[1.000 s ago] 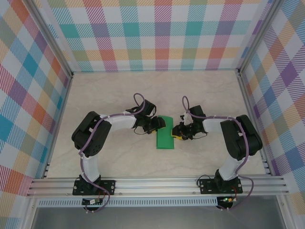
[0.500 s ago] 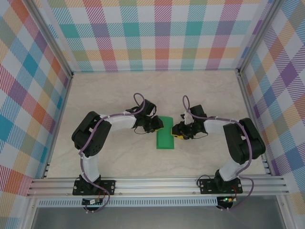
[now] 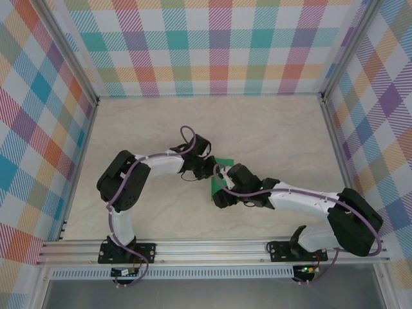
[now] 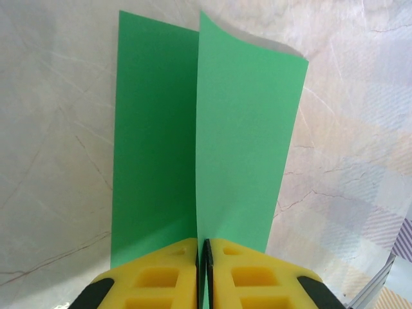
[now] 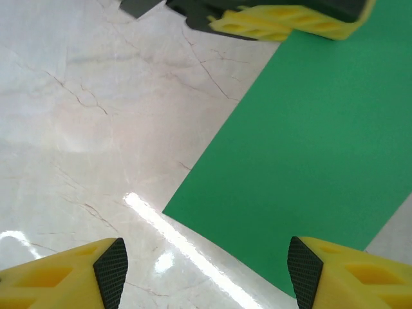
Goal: Fold a paper plane with a square sheet of paper (pick it up from the middle)
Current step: Fold the triangle a second time at the center of the table.
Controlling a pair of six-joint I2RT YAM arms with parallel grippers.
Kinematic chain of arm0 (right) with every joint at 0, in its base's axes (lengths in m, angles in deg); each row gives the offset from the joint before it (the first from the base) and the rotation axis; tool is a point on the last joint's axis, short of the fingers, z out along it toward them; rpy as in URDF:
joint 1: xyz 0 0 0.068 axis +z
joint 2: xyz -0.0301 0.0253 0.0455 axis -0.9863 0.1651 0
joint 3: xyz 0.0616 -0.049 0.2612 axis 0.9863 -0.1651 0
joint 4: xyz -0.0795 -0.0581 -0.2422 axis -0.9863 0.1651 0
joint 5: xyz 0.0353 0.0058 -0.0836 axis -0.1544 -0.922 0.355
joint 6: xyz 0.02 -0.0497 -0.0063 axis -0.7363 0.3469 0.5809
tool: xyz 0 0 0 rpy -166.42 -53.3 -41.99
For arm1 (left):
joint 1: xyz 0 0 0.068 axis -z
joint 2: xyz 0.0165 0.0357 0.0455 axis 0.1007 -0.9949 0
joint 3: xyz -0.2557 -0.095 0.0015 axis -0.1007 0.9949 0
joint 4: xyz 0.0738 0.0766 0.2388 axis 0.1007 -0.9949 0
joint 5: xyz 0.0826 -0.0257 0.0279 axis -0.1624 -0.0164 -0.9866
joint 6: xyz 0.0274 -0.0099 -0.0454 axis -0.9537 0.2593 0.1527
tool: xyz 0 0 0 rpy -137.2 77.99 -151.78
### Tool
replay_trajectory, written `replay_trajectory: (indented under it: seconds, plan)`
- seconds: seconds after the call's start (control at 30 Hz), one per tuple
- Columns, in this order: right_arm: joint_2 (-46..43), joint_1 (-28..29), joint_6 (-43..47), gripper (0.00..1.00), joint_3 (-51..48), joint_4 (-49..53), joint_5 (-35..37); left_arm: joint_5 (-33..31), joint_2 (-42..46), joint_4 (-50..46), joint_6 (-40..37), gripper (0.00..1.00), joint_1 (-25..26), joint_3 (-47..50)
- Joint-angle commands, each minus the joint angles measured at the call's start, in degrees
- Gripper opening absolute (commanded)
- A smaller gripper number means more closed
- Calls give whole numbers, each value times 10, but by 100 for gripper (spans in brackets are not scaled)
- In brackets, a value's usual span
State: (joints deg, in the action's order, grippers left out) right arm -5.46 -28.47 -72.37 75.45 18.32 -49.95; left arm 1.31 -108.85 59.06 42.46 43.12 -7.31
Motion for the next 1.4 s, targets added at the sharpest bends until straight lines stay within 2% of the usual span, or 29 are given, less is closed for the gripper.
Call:
replay_trajectory:
  seconds: [0.0,0.33,0.43,0.6,0.9,1.17,1.3,1.37]
  plan:
    - [9,42,30,70,-6,-3,123,10,7,-19,2,12,-4,-15]
    - [85,111,55,71,39,-8,214,13,10,-20,2,12,-4,-19]
    - [106,129,51,69,57,-1,260,13,12,-21,2,12,-4,-18]
    - [107,142,41,64,57,-2,293,12,14,-21,2,12,-3,-14]
    - [100,144,30,37,48,-1,324,12,14,-21,2,13,-3,-15]
    - [88,143,12,19,41,1,331,8,18,-28,-1,14,-3,-16]
    - [73,131,6,12,32,-1,311,-7,24,-47,-11,18,-5,-22]
    - [63,117,4,9,25,-6,285,-17,31,-56,-15,25,-5,-26]
